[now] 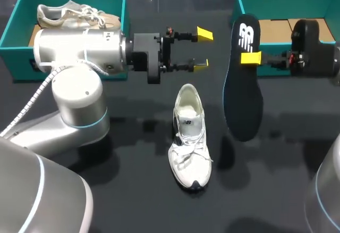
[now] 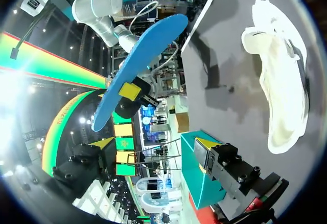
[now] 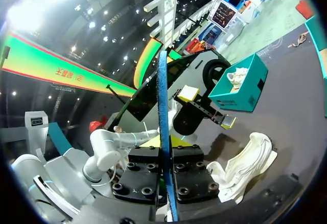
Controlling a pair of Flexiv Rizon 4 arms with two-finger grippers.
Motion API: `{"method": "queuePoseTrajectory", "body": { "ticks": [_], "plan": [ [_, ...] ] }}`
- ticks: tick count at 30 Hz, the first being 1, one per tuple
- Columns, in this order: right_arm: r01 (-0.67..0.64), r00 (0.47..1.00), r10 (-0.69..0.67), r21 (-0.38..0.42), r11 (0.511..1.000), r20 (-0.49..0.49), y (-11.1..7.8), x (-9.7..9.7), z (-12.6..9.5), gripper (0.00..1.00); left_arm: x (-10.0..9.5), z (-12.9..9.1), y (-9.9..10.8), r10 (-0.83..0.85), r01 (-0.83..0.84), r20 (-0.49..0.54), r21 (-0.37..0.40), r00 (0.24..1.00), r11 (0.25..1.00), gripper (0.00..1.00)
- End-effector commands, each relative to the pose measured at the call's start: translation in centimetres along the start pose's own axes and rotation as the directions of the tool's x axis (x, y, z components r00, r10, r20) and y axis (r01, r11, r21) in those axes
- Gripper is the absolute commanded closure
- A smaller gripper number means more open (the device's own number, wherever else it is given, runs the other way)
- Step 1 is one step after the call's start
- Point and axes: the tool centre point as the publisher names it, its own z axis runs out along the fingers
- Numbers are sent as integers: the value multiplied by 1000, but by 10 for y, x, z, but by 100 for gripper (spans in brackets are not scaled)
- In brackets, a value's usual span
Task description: Take the shoe out of the shoebox, open the shoe tongue, remove and reinsert the insole, then place the shoe into the shoebox
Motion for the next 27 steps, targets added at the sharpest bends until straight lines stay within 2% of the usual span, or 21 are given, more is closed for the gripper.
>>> {"method": "queuePoseTrajectory", "body": {
  "ticks": [1, 11, 19, 21, 22, 27],
  "plan": [
    [-17, 1000, 17, 17, 1000, 9, 5, -16, 0, 100, -2, -7, 4, -11, 14, -39, 75, 999, 997, 0],
    [-17, 1000, 17, 17, 1000, 9, 5, -16, 0, 100, -2, -7, 4, -11, 14, -39, 75, 999, 997, 0],
    [-119, 992, 119, -9, 993, 43, 30, -27, -22, 100, -2, -7, 4, -11, 14, -39, 75, 999, 997, 0],
    [-147, 988, 147, -17, 989, 37, 32, -32, -26, 100, -2, -7, 4, -11, 14, -39, 75, 999, 997, 0],
    [-165, 984, 166, -19, 986, 67, 32, -33, -28, 100, -2, -7, 4, -11, 14, -39, 75, 999, 997, 0],
    [-165, 984, 166, -19, 986, 67, 32, -33, -28, 100, -2, -7, 4, -11, 14, -39, 75, 999, 997, 0]
  ]
}}
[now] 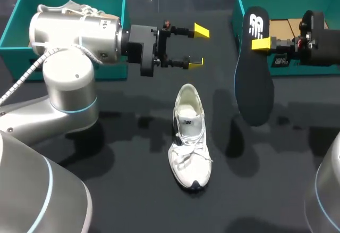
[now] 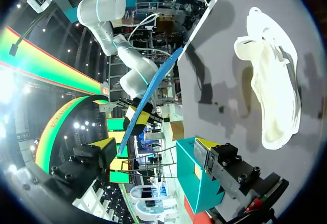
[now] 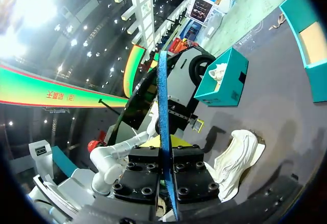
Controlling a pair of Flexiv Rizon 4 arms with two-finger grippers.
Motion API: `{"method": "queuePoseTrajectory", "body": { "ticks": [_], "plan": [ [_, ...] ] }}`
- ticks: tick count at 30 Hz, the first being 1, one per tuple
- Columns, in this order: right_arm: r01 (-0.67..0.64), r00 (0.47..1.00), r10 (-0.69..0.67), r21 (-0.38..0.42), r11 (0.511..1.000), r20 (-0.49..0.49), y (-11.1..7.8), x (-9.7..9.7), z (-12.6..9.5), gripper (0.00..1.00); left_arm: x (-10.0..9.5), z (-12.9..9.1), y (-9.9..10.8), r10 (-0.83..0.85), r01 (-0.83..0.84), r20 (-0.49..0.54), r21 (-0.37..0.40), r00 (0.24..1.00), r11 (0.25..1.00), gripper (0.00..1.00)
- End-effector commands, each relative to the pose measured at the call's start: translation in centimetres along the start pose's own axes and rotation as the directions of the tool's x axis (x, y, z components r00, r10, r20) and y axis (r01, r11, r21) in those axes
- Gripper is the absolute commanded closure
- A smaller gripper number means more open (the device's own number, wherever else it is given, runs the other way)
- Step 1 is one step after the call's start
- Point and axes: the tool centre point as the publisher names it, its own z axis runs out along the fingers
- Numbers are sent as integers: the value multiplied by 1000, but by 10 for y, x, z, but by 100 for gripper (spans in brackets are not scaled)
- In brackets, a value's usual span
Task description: Take the shoe out of the shoebox, open the shoe tongue, remove and reinsert the insole, then place the shoe into the shoebox
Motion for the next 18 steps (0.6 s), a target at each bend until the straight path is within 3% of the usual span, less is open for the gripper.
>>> {"method": "queuePoseTrajectory", "body": {
  "ticks": [1, 9, 18],
  "plan": [
    [-1, 1000, 1, 1, 1000, 4, -1, 1, 0, 100, 1, 1, 0, 2, -2, 2, -1, 1000, 1000, 0],
    [-1, 1000, 1, 1, 1000, 4, -1, 1, 0, 100, -1, 1, 1, -4, 4, 3, -1, 1000, 1000, 0],
    [-123, 992, 123, 2, 992, -5, 28, -28, 0, 100, -2, -10, 3, 17, -19, -27, -62, 999, 998, 0]
  ]
}}
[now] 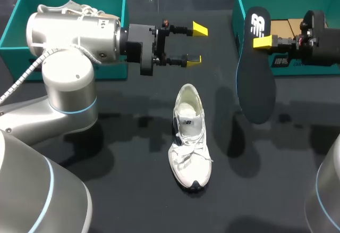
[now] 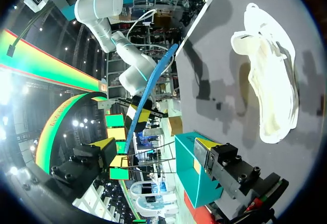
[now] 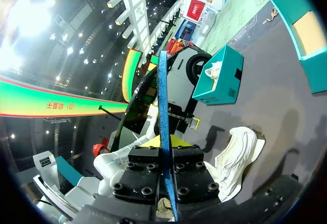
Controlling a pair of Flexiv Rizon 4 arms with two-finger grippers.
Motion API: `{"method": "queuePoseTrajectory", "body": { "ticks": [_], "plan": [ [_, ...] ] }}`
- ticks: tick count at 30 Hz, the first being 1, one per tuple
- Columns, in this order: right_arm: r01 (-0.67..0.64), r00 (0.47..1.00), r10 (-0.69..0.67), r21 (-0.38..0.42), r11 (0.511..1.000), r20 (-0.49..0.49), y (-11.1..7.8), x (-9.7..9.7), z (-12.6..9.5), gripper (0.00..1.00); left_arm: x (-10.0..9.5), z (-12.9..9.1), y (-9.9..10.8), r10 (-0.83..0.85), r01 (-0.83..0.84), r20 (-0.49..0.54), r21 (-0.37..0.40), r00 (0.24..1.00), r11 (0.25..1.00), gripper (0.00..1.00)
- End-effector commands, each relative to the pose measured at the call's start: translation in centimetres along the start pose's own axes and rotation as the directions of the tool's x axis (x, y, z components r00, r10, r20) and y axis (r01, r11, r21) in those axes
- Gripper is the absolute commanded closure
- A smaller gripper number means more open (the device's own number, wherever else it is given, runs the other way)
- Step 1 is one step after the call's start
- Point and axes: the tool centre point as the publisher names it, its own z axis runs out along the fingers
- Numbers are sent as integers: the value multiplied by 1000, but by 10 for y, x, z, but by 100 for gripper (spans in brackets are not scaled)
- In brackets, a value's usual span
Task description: Take the shoe out of the shoebox, open the shoe tongue, remove and reinsert the insole, then place the shoe into the shoebox
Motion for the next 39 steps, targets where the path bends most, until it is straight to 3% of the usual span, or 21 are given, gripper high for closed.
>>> {"method": "queuePoseTrajectory", "body": {
  "ticks": [1, 3, 14, 20, 24, 34, 39],
  "plan": [
    [-36, 999, 36, 32, 999, -17, 25, -18, 8, 100, -4, -4, -7, -2, 2, -3, -10, 1000, 1000, 0],
    [-68, 997, 70, 50, 996, -30, 34, -28, 13, 100, -4, -2, -8, 1, -1, 4, -10, 1000, 1000, 0],
    [-68, 997, 70, 50, 996, -30, 34, -28, 13, 100, -2, 0, -7, -11, 10, -16, -31, 1000, 999, 0],
    [-196, 981, 195, 100, 975, 16, 56, -46, 36, 100, 9, 14, -3, -43, 40, -60, -47, 997, 998, 0],
    [-264, 964, 264, 150, 953, 23, 60, -59, 47, 100, 16, 23, 2, -57, 56, -52, -29, 997, 998, 0],
    [-264, 964, 264, 150, 953, 23, 60, -59, 47, 100, 18, 25, 2, -58, 57, -53, -27, 997, 998, 0],
    [-379, 925, 378, 116, 918, 32, 67, -70, 59, 100, 22, 34, 5, -65, 61, -56, -55, 996, 997, 0]
  ]
}}
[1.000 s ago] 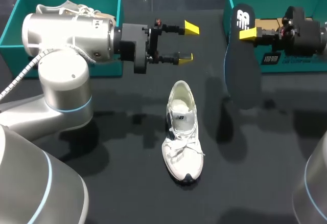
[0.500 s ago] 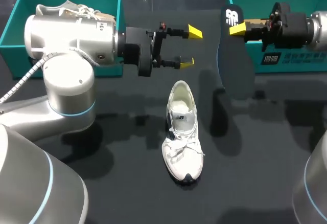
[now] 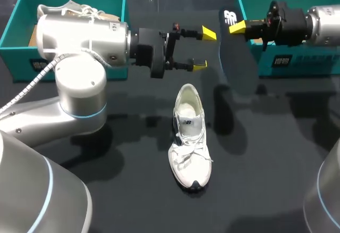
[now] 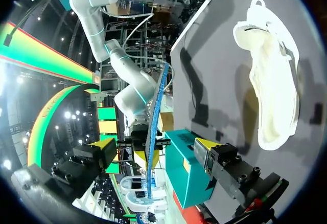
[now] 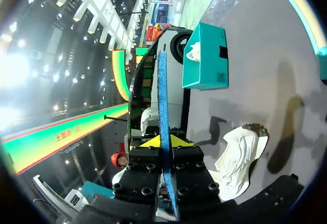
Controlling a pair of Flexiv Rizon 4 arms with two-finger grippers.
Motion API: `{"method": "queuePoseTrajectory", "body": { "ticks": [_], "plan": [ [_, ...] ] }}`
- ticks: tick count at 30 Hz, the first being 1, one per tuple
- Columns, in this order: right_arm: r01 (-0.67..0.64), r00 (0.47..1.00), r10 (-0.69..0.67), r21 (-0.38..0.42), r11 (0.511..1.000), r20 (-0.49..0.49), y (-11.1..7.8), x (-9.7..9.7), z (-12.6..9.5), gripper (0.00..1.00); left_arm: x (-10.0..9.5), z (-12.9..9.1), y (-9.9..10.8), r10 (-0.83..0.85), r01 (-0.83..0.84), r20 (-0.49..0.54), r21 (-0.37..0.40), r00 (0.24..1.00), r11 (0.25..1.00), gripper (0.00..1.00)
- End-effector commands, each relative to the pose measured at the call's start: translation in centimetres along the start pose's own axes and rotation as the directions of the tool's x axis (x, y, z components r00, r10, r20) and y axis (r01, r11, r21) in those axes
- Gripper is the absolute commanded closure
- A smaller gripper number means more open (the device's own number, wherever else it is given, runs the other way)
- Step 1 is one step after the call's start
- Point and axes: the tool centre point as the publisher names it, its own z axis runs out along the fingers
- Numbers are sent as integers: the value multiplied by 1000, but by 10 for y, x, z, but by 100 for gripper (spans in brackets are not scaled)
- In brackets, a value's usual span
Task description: Take the shoe out of the shoebox, open the shoe tongue, remove and reinsert the insole, then place the shoe into the shoebox
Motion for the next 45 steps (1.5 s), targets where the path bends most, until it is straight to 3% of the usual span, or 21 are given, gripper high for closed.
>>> {"method": "queuePoseTrajectory", "body": {
  "ticks": [1, 8, 10, 12, 14, 25, 27, 30, 39, 40, 41, 42, 43, 45],
  "plan": [
    [-50, 999, 50, -13, 999, -2, 8, -6, 11, 100, 1, 13, 1, -8, 8, 5, -28, 1000, 1000, 0],
    [-98, 995, 99, -22, 995, 13, 16, -10, 21, 100, 3, 24, 9, -33, 33, 11, -46, 999, 998, 1],
    [-94, 995, 95, -13, 995, 10, 18, -10, 24, 100, 4, 26, 11, -38, 38, 10, -48, 999, 998, 12],
    [-96, 995, 96, -5, 995, 12, 19, -10, 26, 100, 5, 28, 12, -40, 41, 7, -54, 999, 998, 35],
    [-103, 995, 103, -2, 995, 16, 20, -11, 27, 100, 6, 29, 14, -42, 42, 3, -59, 999, 997, 51],
    [-116, 993, 116, 10, 993, 7, 24, -14, 32, 100, 11, 33, 18, -55, 55, -6, -78, 998, 995, 66],
    [-117, 993, 117, 11, 993, 5, 24, -14, 32, 100, 12, 34, 19, -58, 58, -4, -81, 998, 995, 74],
    [-119, 993, 119, 11, 993, 3, 24, -14, 32, 100, 13, 36, 19, -61, 60, -4, -87, 998, 994, 100],
    [-126, 992, 126, 9, 992, -8, 23, -16, 33, 100, 16, 36, 21, -58, 57, -8, -101, 998, 993, 100],
    [-125, 992, 125, 8, 992, -10, 22, -16, 32, 94, 16, 34, 21, -58, 57, -8, -102, 998, 993, 100],
    [-117, 993, 117, 6, 993, -16, 22, -16, 31, 67, 15, 31, 20, -58, 56, -8, -103, 998, 993, 100],
    [-107, 994, 107, 6, 994, -24, 21, -15, 30, 30, 14, 28, 19, -57, 56, -7, -104, 998, 993, 100],
    [-106, 994, 106, 5, 994, -24, 20, -14, 28, 0, 13, 24, 18, -57, 56, -7, -106, 998, 993, 100],
    [-95, 995, 95, -1, 995, -24, 17, -13, 22, 0, 11, 15, 16, -56, 55, -7, -112, 998, 992, 100]
  ]
}}
